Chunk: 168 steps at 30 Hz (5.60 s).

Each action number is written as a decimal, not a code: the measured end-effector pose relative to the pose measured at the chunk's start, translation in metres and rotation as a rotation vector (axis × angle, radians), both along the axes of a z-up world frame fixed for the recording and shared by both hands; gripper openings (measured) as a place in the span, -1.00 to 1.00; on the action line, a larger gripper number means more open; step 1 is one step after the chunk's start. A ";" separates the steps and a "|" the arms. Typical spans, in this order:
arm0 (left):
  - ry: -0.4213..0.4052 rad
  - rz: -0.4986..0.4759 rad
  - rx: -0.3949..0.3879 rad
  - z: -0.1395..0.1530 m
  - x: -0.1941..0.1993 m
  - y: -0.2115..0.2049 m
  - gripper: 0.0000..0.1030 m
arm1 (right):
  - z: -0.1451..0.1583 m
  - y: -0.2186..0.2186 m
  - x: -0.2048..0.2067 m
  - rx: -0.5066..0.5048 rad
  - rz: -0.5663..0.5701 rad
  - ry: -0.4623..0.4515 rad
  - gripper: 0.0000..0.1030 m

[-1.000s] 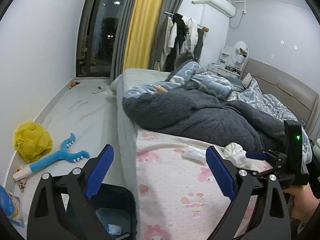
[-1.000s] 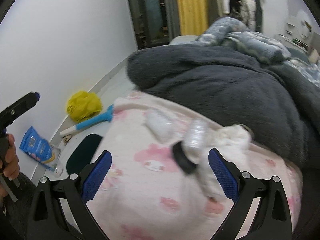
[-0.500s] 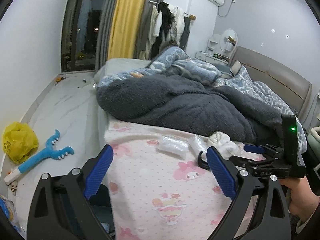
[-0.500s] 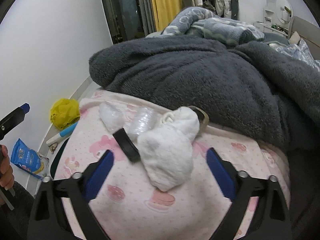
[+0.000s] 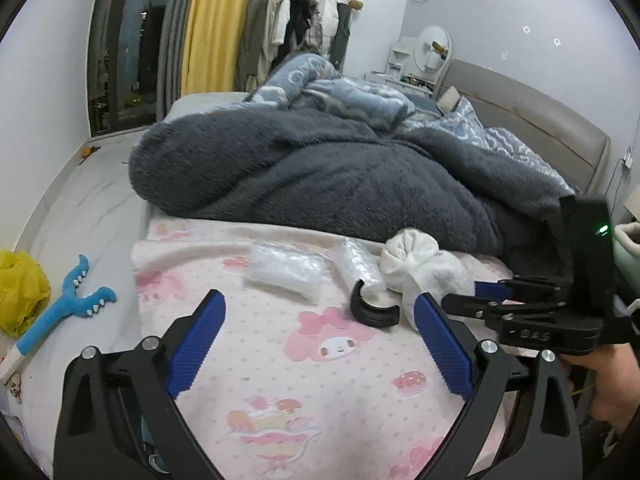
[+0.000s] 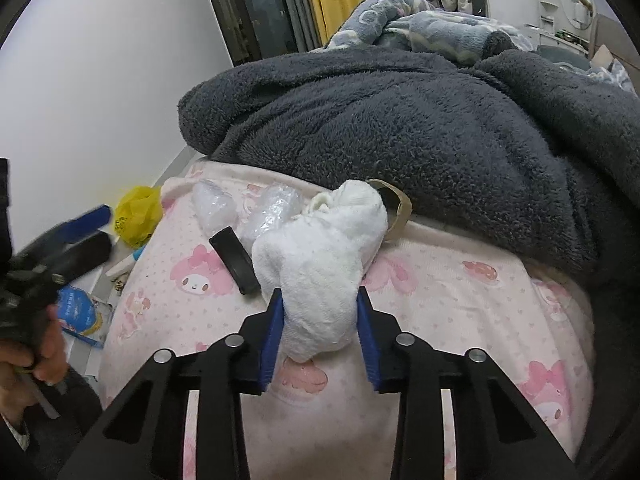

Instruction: Collect trash

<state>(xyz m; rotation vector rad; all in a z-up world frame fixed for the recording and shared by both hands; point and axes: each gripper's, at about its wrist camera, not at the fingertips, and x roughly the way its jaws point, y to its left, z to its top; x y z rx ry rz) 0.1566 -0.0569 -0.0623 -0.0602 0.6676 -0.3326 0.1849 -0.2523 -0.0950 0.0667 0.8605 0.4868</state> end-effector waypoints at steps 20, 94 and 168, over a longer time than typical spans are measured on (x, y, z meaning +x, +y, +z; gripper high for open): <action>-0.031 -0.085 0.327 -0.046 0.020 -0.082 0.59 | 0.016 -0.061 -0.017 0.150 -0.005 -0.034 -0.39; 0.362 0.366 0.071 -0.088 -0.009 0.202 -0.06 | 0.095 0.174 -0.020 0.207 0.284 -0.122 -0.38; -0.215 0.456 0.033 0.068 -0.137 0.292 0.16 | -0.079 0.384 -0.037 -0.169 0.403 0.281 0.42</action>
